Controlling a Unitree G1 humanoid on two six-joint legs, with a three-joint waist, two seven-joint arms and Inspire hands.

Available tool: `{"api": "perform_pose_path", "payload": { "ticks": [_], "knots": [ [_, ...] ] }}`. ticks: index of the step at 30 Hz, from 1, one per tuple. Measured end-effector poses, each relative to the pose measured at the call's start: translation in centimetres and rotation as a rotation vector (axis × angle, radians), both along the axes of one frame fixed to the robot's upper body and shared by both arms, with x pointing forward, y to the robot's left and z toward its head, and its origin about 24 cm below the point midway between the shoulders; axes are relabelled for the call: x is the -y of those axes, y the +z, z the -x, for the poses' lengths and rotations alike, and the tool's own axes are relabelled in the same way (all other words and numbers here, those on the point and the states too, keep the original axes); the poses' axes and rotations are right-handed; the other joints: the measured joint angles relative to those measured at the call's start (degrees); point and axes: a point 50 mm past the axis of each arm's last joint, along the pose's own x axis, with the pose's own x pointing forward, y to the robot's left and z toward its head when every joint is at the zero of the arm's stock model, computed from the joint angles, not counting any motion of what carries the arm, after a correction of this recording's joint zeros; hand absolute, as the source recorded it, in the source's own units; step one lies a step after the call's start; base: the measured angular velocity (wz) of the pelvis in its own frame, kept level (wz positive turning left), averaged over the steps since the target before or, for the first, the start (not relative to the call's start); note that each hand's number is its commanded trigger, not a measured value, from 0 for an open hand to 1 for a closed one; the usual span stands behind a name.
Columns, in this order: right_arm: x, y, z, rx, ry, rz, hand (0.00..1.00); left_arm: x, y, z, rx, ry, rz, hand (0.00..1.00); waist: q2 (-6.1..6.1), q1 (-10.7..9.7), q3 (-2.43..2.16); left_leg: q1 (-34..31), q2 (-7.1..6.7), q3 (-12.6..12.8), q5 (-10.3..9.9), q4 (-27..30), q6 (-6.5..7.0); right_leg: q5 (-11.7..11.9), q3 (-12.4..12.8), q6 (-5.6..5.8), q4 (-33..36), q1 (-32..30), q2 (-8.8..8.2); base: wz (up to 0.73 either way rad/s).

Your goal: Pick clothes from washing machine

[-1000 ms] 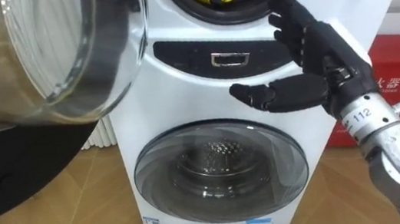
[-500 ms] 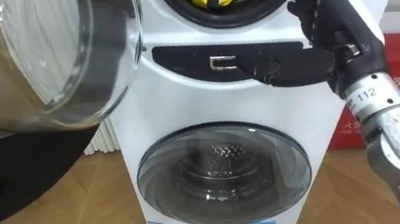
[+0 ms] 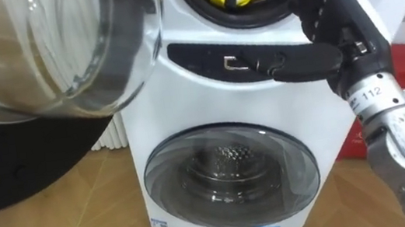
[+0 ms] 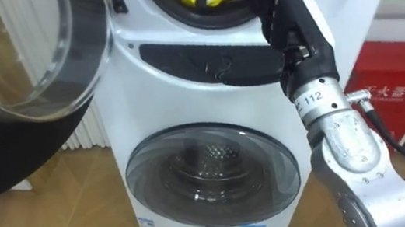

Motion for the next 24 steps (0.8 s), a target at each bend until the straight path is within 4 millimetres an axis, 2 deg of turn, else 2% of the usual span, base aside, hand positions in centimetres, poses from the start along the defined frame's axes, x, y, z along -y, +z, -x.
{"api": "perform_pose_path", "payload": {
  "ticks": [1, 4, 5, 6, 8, 9, 10, 11, 12, 13, 14, 15, 16, 17, 18, 19, 20, 21, 22, 23, 24],
  "knots": [
    [0.0, -0.1, -0.1, 0.004, 0.002, -0.006, 0.00, -0.1, 0.0, 0.1, -0.001, 0.006, -0.001, 0.00, 0.60, 1.0, 0.42, -2.3, 0.85, -0.1, -1.1, 6.7, -0.11, -1.5, 0.1, -0.42, 2.1, 0.0, -0.01, -0.07],
    [-0.6, -0.7, -0.3, -0.009, 0.026, -0.019, 0.00, 0.0, 0.0, 1.3, -0.026, 0.021, 0.003, 0.00, 0.76, 1.3, 0.20, -6.7, 1.82, -1.0, -1.0, 17.6, -0.24, -4.0, -0.7, -1.25, 5.0, 1.8, 0.24, 0.17],
    [-0.6, -0.8, -0.3, -0.007, 0.029, -0.024, 0.00, 0.1, -0.1, 1.5, -0.033, 0.023, 0.010, 0.00, 0.62, 0.5, 0.20, -8.6, 1.58, -1.8, -1.5, 17.8, -0.49, -4.6, -0.6, -1.26, 5.0, 2.2, 0.30, 0.44],
    [-0.5, -0.9, -0.4, -0.012, 0.030, -0.032, 0.00, 0.2, -0.1, 1.4, -0.032, 0.023, 0.012, 0.00, 0.53, 0.6, 0.18, -10.0, 1.33, -1.8, -1.5, 17.2, -0.48, -4.8, -0.6, -1.21, 4.9, 2.3, 0.18, 0.27],
    [-0.5, -1.1, -0.8, -0.034, 0.038, -0.051, 0.00, 0.3, -0.1, 1.4, -0.029, 0.024, 0.014, 0.00, 0.65, 1.3, 0.16, -13.5, 1.36, -1.1, -1.1, 10.6, -0.97, -5.2, -0.3, -0.88, 4.6, 2.8, -0.06, -0.06],
    [-0.5, -1.2, -0.9, -0.042, 0.043, -0.049, 0.00, 0.2, 0.0, 1.4, -0.029, 0.025, 0.010, 0.00, 0.62, 1.8, 0.13, -15.2, 1.48, -0.9, 1.1, 4.3, -1.14, -5.9, -0.2, -0.47, 4.6, 3.2, -0.13, -0.23],
    [-0.7, -1.5, -1.0, -0.057, 0.047, -0.047, 0.00, 0.0, 0.0, 1.8, -0.038, 0.026, 0.005, 0.00, 0.56, 2.5, 0.06, -16.0, 1.33, -0.4, 5.8, 0.8, -1.15, -6.6, 0.2, 0.06, 4.6, 4.0, -0.94, -0.25],
    [-0.7, -1.5, -1.0, -0.059, 0.051, -0.045, 0.00, -0.1, 0.0, 2.1, -0.043, 0.027, 0.003, 0.00, 0.27, 2.6, -0.17, -16.0, 1.21, -0.1, 7.9, -0.8, -0.88, -6.9, 0.3, 0.47, 4.5, 4.4, -1.35, -0.15],
    [-0.6, -1.4, -1.0, -0.054, 0.056, -0.060, 0.00, -0.2, 0.1, 2.2, -0.045, 0.028, 0.001, 0.00, -0.15, 2.1, -0.56, -16.0, 0.39, 0.2, 11.0, -2.1, 0.17, -7.7, 0.2, 1.46, 4.3, 4.9, -2.19, 0.10],
    [-0.5, -1.3, -1.0, -0.054, 0.052, -0.072, 0.00, -0.2, 0.1, 1.9, -0.034, 0.025, 0.006, 0.00, -1.09, 1.5, -0.91, -15.4, -1.11, 0.6, 11.4, -2.1, 1.39, -8.3, 0.2, 2.45, 3.7, 5.0, -3.43, 0.15],
    [-0.4, -1.3, -1.0, -0.054, 0.050, -0.069, 0.00, -0.2, 0.1, 1.6, -0.025, 0.022, 0.009, 0.00, -1.64, 1.3, -1.28, -15.4, -1.73, 1.1, 11.1, -1.9, 1.95, -8.5, 0.2, 2.88, 3.5, 5.0, -4.20, 0.12],
    [-0.4, -1.1, -1.1, -0.048, 0.055, -0.071, 0.00, -0.1, 0.0, 1.2, -0.012, 0.019, 0.013, 0.00, -1.95, 0.9, -1.43, -15.5, -2.74, 1.5, 10.2, -0.9, 2.66, -8.3, 0.3, 3.82, 2.6, 5.7, -5.17, 0.08],
    [-0.3, -0.8, -1.1, -0.040, 0.056, -0.069, 0.00, -0.1, 0.0, 0.7, 0.000, 0.019, 0.017, 0.00, -1.46, 0.5, -1.02, -15.6, -3.30, 1.7, 8.6, 1.2, 3.23, -7.9, 0.6, 4.61, 1.7, 7.2, -5.75, 0.05],
    [-0.3, -0.7, -1.1, -0.039, 0.056, -0.072, 0.00, -0.1, 0.0, 0.4, 0.010, 0.024, 0.017, 0.00, -1.22, 0.4, -0.78, -15.6, -3.56, 2.0, 7.8, 2.7, 3.66, -7.9, 1.4, 4.68, 1.7, 7.9, -6.17, -0.10],
    [-0.3, -0.7, -1.1, -0.040, 0.056, -0.074, 0.00, -0.1, 0.0, 0.0, 0.027, 0.047, 0.021, 0.00, -0.54, 0.4, -0.28, -16.1, -3.83, 3.0, 6.0, 6.1, 4.33, -8.1, 3.2, 5.10, 2.9, 9.0, -7.05, -0.19],
    [-0.3, -0.7, -1.1, -0.038, 0.058, -0.072, 0.00, -0.1, 0.0, -0.1, 0.038, 0.064, 0.024, 0.00, -0.35, 0.2, -0.59, -16.2, -5.33, 3.6, 4.7, 6.2, 4.80, -8.9, 3.6, 6.47, 6.0, 8.5, -8.49, -0.05],
    [-0.2, -0.5, -1.0, -0.030, 0.053, -0.066, 0.00, -0.1, 0.0, -0.6, 0.054, 0.070, 0.028, 0.00, -0.04, -0.6, -0.92, -15.2, -5.74, 3.7, 4.0, 5.0, 5.34, -9.5, 3.5, 7.40, 8.4, 7.6, -9.39, 0.26],
    [0.4, -0.2, -1.0, -0.012, 0.033, -0.052, 0.00, -0.1, 0.1, -1.6, 0.077, 0.070, 0.029, 0.00, -0.18, -1.4, -0.72, -13.2, -6.74, 5.4, 3.1, 3.5, 6.33, -9.9, 3.3, 8.24, 15.1, 4.9, -11.29, 0.11],
    [0.6, -0.2, -1.0, -0.013, 0.022, -0.046, 0.00, -0.3, 0.2, -2.3, 0.094, 0.066, 0.022, 0.00, -0.37, -1.0, -0.53, -11.6, -6.98, 7.7, 2.6, 2.8, 7.40, -8.6, 3.5, 8.95, 20.8, 2.2, -12.95, -0.11],
    [0.5, -0.2, -1.0, -0.013, 0.024, -0.047, 0.00, -0.5, 0.2, -2.4, 0.098, 0.065, 0.017, 0.00, -0.42, -0.7, -0.52, -10.6, -7.25, 8.2, 2.5, 2.2, 7.57, -7.5, 3.7, 8.98, 22.7, 1.5, -13.54, -0.41],
    [0.3, -0.2, -1.0, -0.011, 0.028, -0.041, 0.00, -0.7, 0.3, -2.7, 0.099, 0.065, 0.005, 0.00, -0.21, -0.7, -0.43, -8.2, -7.73, 8.4, 2.3, 0.5, 7.85, -4.9, 3.8, 9.12, 24.9, 1.2, -13.85, -0.37]
  ]
}}
